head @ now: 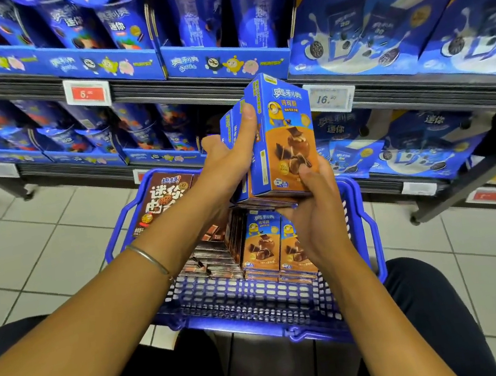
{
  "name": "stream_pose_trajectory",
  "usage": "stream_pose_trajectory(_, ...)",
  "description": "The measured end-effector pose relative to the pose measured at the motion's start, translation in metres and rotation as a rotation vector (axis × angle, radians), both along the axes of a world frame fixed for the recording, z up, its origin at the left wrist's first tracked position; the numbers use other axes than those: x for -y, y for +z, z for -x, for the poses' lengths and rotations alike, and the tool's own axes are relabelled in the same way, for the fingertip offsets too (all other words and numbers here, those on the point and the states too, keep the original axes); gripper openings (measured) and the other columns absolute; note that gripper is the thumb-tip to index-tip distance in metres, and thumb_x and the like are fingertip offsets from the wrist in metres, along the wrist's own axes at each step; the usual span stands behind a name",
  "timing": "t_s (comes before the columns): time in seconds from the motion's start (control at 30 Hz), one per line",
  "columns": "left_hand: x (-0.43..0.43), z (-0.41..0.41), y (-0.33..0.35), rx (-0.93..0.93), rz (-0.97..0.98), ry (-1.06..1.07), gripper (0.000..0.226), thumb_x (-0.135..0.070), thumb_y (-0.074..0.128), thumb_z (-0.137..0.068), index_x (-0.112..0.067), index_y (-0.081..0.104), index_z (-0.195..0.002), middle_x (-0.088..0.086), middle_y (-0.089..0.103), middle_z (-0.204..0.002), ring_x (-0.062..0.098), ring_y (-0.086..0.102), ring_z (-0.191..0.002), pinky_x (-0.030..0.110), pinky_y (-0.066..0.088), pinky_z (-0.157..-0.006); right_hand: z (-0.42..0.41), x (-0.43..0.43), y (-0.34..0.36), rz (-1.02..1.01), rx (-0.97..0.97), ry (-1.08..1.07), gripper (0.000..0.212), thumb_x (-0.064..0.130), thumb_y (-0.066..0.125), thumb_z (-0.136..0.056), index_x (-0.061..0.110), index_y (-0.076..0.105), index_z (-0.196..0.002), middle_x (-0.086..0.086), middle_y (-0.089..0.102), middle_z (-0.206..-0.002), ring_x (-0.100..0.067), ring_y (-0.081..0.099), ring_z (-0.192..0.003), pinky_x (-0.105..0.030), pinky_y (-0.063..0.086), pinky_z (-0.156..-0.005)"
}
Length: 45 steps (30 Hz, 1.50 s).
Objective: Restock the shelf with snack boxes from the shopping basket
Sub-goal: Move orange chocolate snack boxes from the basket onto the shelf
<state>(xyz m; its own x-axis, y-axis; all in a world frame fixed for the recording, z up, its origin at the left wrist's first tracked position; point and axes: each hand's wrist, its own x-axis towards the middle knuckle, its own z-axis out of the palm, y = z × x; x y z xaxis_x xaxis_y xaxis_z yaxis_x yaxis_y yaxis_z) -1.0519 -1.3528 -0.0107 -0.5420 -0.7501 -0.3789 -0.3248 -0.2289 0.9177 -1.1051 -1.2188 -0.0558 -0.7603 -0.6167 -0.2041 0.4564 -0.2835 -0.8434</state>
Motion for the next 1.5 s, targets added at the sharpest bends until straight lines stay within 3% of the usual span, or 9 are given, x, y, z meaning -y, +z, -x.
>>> stream_pose_trajectory(0.13,-0.011,-0.007,0.013,0.023,0.003,-0.089,0.142,-0.093,0.068,-0.049,-0.028,0.011,-0.162,0.001,0.063,-0.142,0.022,0.072,-0.117,0.041,0.061,-0.096,-0.001,-0.001,-0.001,0.003,-0.044,0.006,0.048,0.026,0.056,-0.094,0.016,0.048,-0.14,-0.017,0.06,-0.137,-0.041,0.058,-0.126,-0.067,0.047,-0.101)
stream_pose_trajectory(0.27,-0.012,-0.012,0.011,-0.163,-0.092,-0.092,0.077,-0.044,0.091,-0.067,-0.037,0.038,-0.123,-0.008,0.077,-0.106,0.014,0.081,-0.087,0.024,0.062,-0.064,0.004,-0.003,-0.011,0.02,-0.145,0.019,0.045,0.037,0.055,-0.098,0.018,0.05,-0.139,-0.014,0.062,-0.134,-0.034,0.063,-0.12,-0.055,0.053,-0.094)
stream_pose_trajectory(0.37,-0.012,-0.013,0.015,-0.191,-0.133,-0.07,0.102,-0.029,0.091,-0.08,-0.029,0.021,-0.155,-0.003,0.073,-0.111,0.018,0.081,-0.081,0.026,0.061,-0.059,0.012,-0.008,-0.042,-0.023,-0.128,-0.053,0.048,0.053,0.047,-0.098,0.019,0.059,-0.13,-0.005,0.068,-0.124,-0.019,0.064,-0.114,-0.037,0.054,-0.096)
stream_pose_trajectory(0.5,-0.014,-0.012,0.01,-0.191,-0.105,-0.08,0.122,-0.034,0.09,-0.073,-0.027,0.008,-0.163,-0.005,0.073,-0.109,0.017,0.081,-0.083,0.027,0.062,-0.061,0.021,-0.017,-0.116,-0.656,-0.163,-0.247,0.029,0.028,0.058,-0.101,0.007,0.058,-0.121,-0.006,0.064,-0.114,-0.026,0.063,-0.103,-0.029,0.05,-0.077)
stream_pose_trajectory(0.73,-0.016,-0.012,0.004,-0.148,-0.093,-0.132,0.136,-0.047,0.086,-0.063,-0.028,-0.001,-0.165,-0.007,0.071,-0.116,0.014,0.08,-0.09,0.03,0.061,-0.076,0.027,-0.032,-0.2,-1.254,-0.25,0.23,0.064,0.036,0.071,-0.09,0.002,0.041,-0.136,-0.023,0.052,-0.131,-0.042,0.057,-0.115,-0.047,0.053,-0.087)
stream_pose_trajectory(0.9,-0.016,-0.012,0.002,-0.122,-0.08,-0.128,0.134,-0.05,0.087,-0.061,-0.032,0.003,-0.164,-0.004,0.073,-0.121,0.019,0.08,-0.096,0.041,0.062,-0.089,0.032,-0.032,-0.214,-1.242,-0.167,0.269,0.053,0.034,0.071,-0.091,-0.001,0.053,-0.126,-0.02,0.067,-0.113,-0.029,0.061,-0.086,-0.039,0.049,-0.069)
stream_pose_trajectory(1.2,-0.016,-0.012,0.002,-0.147,-0.116,-0.142,0.126,-0.047,0.087,-0.066,-0.033,0.005,-0.161,-0.002,0.075,-0.116,0.018,0.081,-0.089,0.034,0.064,-0.075,0.021,-0.035,-0.197,-1.212,-0.338,0.162,0.046,0.018,0.075,-0.089,0.01,0.036,-0.113,-0.02,0.058,-0.116,-0.034,0.063,-0.092,-0.043,0.057,-0.074)
stream_pose_trajectory(1.4,-0.011,-0.01,0.007,-0.158,-0.122,-0.12,0.085,-0.037,0.088,-0.083,-0.037,0.019,-0.132,0.003,0.074,-0.116,0.018,0.081,-0.08,0.026,0.061,-0.058,0.019,-0.026,-0.142,-0.768,-0.035,-0.053,0.049,0.011,0.072,-0.086,0.011,0.04,-0.123,-0.017,0.062,-0.12,-0.033,0.064,-0.106,-0.054,0.055,-0.09)
stream_pose_trajectory(1.5,-0.005,-0.007,0.012,-0.19,-0.127,-0.09,0.08,-0.035,0.087,-0.084,-0.034,0.022,-0.13,0.005,0.075,-0.115,0.021,0.081,-0.079,0.029,0.062,-0.058,0.022,-0.037,-0.098,-0.518,0.005,-0.107,0.04,0.015,0.071,-0.086,0.022,0.053,-0.12,0.003,0.073,-0.102,-0.015,0.074,-0.086,-0.036,0.06,-0.068)
